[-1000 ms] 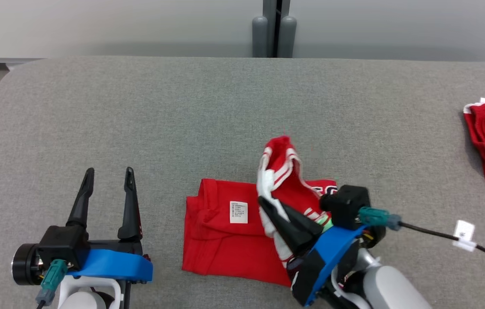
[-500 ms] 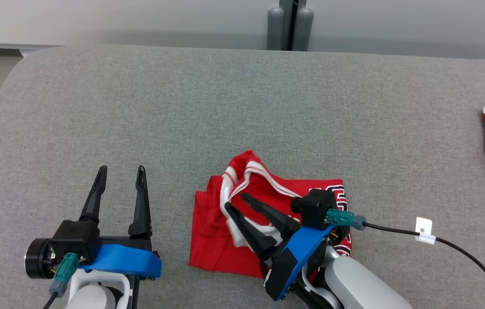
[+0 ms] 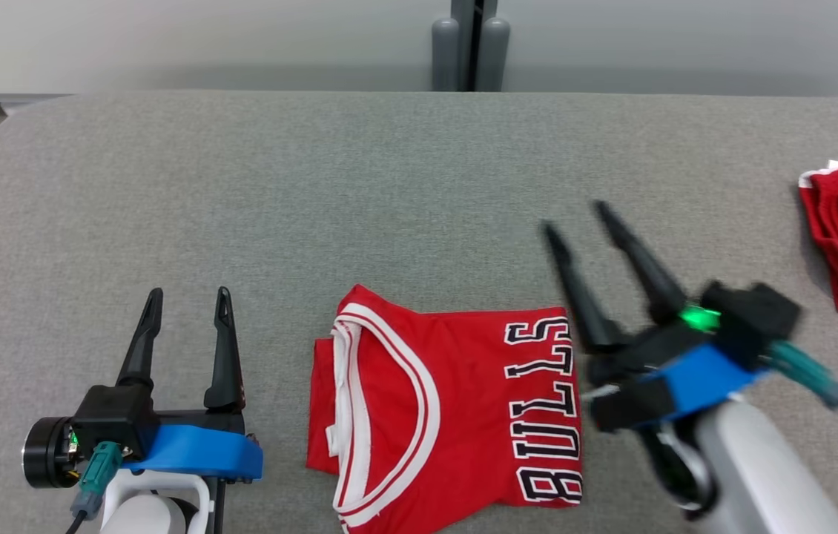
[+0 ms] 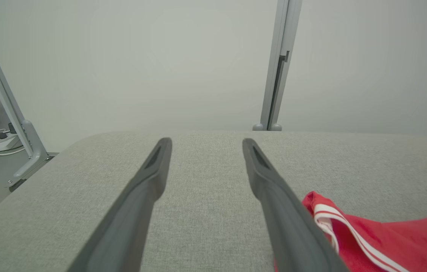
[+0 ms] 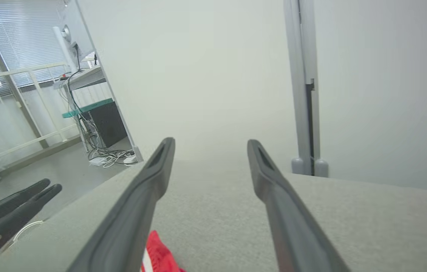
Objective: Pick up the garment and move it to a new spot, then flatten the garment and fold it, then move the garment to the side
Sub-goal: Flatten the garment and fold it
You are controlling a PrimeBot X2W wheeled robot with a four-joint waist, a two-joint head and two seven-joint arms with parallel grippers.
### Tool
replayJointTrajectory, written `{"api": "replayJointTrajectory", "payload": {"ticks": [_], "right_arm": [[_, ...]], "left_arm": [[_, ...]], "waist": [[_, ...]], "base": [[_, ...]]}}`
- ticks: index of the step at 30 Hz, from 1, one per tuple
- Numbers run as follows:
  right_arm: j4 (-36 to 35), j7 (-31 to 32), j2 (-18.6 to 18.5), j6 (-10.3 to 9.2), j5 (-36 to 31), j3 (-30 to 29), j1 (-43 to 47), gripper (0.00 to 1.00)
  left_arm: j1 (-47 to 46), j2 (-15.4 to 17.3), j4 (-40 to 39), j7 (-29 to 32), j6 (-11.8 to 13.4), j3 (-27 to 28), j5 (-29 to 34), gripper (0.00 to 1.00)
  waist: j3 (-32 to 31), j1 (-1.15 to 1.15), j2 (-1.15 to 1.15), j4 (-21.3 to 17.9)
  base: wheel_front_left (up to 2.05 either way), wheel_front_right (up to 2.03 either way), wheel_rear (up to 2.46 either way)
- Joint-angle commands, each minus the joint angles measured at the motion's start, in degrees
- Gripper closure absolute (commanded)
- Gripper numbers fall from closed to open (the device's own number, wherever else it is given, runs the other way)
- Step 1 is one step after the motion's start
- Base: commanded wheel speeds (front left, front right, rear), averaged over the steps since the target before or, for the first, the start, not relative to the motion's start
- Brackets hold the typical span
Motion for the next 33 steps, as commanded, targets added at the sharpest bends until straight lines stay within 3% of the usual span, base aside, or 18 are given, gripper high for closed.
{"api": "replayJointTrajectory", "payload": {"ticks": [1,6,11,28,33], "right_arm": [[-2.8,0.4,-1.4,0.03,-2.2,-5.3,4.5,0.00],[-8.5,3.1,-2.5,0.03,-6.1,-18.5,14.8,0.00],[-12.4,5.5,-1.0,0.03,-7.6,-25.9,22.6,0.00],[-17.6,11.9,1.3,0.02,-10.0,-25.8,32.0,0.00],[-18.2,13.0,1.6,0.03,-10.2,-25.9,33.5,0.00]], "left_arm": [[0.5,0.5,-0.3,-0.3,0.6,0.3,0.1,0.00],[1.3,1.3,-1.1,0.3,1.1,0.5,0.2,0.00],[2.5,2.1,-1.4,1.1,1.3,0.5,-0.2,0.00],[10.3,4.0,-0.1,2.6,0.6,-1.2,-1.9,0.00],[11.5,5.0,0.1,3.1,-0.6,-2.1,-2.3,0.00]], "waist": [[-0.3,0.00,-0.01,-0.9],[-0.9,0.00,-0.01,-2.7],[-2.7,0.00,-0.01,-3.9],[-11.9,0.00,-0.01,-4.6],[-13.4,0.00,-0.01,-4.4]], "base": [[0.00,0.00,0.00],[0.00,0.00,0.00],[0.00,0.00,0.00],[0.00,0.00,0.00],[0.00,0.00,0.00]]}}
